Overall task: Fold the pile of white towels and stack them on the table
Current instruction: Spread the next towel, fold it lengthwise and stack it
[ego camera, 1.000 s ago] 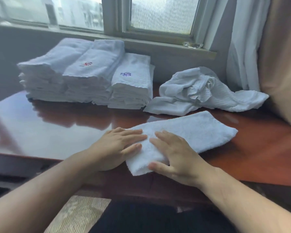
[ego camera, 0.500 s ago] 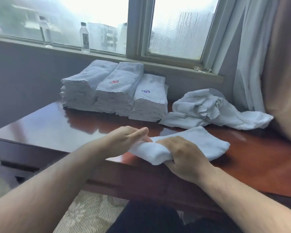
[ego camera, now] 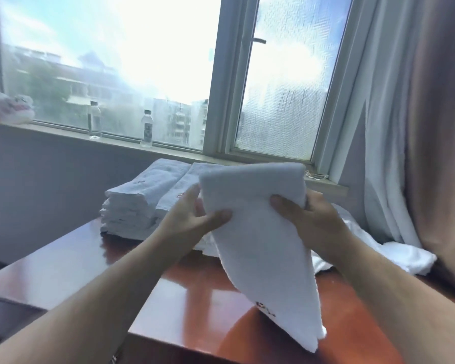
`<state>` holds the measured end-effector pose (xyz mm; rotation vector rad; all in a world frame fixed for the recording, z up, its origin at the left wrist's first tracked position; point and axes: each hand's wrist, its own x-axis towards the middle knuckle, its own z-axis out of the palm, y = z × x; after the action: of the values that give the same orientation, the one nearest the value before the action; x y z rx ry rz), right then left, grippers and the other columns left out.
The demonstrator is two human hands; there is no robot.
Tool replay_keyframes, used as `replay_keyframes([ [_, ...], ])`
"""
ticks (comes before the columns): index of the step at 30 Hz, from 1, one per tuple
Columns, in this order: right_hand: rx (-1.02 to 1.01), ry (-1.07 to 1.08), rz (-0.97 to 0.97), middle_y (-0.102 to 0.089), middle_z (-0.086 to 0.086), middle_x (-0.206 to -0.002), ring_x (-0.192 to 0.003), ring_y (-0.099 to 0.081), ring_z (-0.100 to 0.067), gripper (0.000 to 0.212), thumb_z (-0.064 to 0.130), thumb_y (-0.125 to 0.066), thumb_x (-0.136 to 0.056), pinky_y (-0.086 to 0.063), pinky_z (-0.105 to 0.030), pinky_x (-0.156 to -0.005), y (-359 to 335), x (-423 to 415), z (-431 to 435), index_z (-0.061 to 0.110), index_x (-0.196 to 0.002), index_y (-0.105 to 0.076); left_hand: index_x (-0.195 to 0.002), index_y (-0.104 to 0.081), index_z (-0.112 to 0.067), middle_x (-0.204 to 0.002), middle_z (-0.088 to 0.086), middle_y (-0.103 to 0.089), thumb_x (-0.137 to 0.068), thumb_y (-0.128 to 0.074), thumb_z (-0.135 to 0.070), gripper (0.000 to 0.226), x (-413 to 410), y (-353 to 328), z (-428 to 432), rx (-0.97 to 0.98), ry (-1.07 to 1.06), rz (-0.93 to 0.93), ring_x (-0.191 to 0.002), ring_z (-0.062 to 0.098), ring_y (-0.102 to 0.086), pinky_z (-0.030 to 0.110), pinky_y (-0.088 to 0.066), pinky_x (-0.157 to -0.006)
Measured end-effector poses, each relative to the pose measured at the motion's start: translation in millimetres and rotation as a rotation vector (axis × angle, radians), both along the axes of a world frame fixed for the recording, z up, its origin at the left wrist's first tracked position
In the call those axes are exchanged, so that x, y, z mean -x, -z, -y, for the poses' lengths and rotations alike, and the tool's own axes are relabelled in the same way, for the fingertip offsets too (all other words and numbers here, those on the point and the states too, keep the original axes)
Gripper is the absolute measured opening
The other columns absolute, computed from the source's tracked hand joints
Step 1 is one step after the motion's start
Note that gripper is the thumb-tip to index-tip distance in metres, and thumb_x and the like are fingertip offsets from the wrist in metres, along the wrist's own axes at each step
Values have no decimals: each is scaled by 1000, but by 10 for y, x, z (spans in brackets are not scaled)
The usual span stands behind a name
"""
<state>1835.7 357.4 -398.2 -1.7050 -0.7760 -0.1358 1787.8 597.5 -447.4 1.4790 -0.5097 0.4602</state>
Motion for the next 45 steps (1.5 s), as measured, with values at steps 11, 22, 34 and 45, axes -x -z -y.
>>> replay_keyframes([
  [11,-432,43,-231,-78,-10,-101,-82,-76,-26,33,31,-73,-92,-59,-35,-61,-376,-699,-436,7,-114,-70,-124,-70,-13,-124,20,-69,-81,-75,-30,46,-269,479,32,89,333,-422,-112,36,-68,43,-57,-91],
  [22,-433,183,-309,-77,-11,-105,-88,-76,-28,36,30,-73,-92,-60,-36,-63,-219,-1950,-392,4,-117,-71,-123,-69,-13,-121,13,-72,-92,-71,-23,33,-991,737,95,-21,216,-484,-114,32,-67,44,-54,-99],
  [34,-297,125,-503,-74,-10,-104,-85,-74,-26,38,31,-63,-99,-61,-34,-66,-329,-3726,-821,5,-126,-67,-109,-76,-9,-106,11,-77,-92,-72,-28,26,-2106,135,-80,41,97,-539,-98,26,-75,34,-61,-81],
  [45,172,486,-576,-66,-6,-94,-85,-66,-26,44,48,-72,-87,-54,-33,-72,699,-4394,-1186,9,-101,-59,-120,-63,-28,-106,-9,-74,-77,-63,-65,57,-2665,498,-292,-208,-459,-752,-100,17,-70,37,-52,-96],
])
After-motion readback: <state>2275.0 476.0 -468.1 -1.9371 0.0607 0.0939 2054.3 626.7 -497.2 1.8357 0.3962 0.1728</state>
